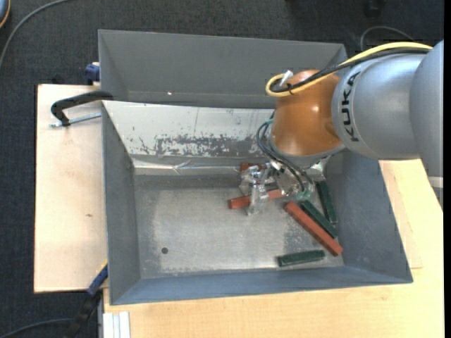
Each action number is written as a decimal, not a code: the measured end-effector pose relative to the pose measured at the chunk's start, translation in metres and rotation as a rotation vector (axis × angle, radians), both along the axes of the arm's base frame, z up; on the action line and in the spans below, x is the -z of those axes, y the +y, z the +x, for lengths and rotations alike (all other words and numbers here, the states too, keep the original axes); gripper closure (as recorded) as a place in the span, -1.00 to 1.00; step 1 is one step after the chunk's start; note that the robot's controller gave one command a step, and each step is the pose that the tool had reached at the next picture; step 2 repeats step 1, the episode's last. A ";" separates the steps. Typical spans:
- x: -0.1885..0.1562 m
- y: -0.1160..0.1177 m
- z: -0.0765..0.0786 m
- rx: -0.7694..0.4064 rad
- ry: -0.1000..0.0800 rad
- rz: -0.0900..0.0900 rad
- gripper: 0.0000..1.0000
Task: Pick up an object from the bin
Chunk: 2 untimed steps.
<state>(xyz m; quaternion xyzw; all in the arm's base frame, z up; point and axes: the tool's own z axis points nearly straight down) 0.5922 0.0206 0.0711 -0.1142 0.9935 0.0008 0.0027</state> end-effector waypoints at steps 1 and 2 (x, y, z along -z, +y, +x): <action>-0.179 -0.018 -0.014 -0.319 -0.009 -0.004 1.00; -0.179 -0.018 -0.014 -0.319 -0.009 -0.004 1.00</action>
Offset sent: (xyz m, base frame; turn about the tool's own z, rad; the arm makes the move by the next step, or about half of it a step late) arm -0.0162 -0.0183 0.1744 -0.3209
